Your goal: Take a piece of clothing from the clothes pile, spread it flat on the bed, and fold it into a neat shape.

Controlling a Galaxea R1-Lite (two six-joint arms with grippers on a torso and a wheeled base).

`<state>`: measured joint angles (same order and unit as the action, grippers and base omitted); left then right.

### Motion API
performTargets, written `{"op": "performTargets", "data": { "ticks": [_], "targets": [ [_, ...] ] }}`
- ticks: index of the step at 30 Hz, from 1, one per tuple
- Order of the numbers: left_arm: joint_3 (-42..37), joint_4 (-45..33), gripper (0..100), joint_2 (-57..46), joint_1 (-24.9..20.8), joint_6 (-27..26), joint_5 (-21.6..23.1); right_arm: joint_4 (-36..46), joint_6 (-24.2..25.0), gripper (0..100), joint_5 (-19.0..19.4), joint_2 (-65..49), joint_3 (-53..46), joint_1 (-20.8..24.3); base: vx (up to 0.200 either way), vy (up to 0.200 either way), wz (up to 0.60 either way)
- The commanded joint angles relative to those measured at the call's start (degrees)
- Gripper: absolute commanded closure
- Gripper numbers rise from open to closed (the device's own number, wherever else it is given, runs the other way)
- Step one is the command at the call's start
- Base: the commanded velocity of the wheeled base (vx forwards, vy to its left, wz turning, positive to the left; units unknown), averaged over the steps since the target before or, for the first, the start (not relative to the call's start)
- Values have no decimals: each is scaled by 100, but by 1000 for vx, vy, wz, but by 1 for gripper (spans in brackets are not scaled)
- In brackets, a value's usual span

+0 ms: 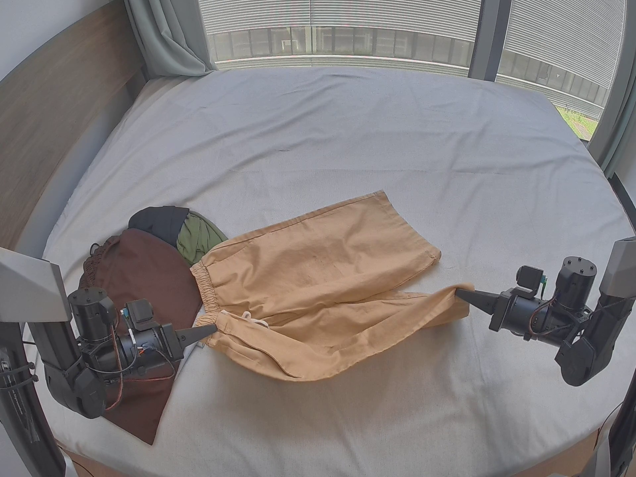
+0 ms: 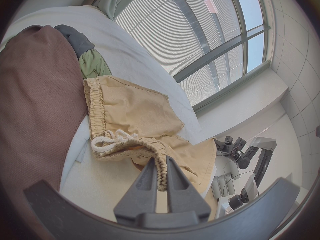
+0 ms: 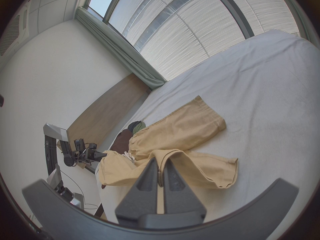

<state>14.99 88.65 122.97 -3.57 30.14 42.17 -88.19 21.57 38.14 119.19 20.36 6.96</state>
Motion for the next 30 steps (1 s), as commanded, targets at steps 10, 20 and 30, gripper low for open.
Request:
{"op": "performTargets", "data": {
  "ticks": [10, 20, 30],
  "targets": [
    [232, 3, 100, -1, 6, 300, -323, 30, 524, 100, 0, 8, 979, -46, 0, 0, 0],
    [346, 3, 100, -18, 41, 458, -358, 434, 691, 100, 0, 96, 1823, -11, 0, 0, 0],
    [496, 3, 100, 8, 94, 625, -508, 1119, 726, 100, 0, 175, 2658, -2, 0, 0, 0]
  ]
}}
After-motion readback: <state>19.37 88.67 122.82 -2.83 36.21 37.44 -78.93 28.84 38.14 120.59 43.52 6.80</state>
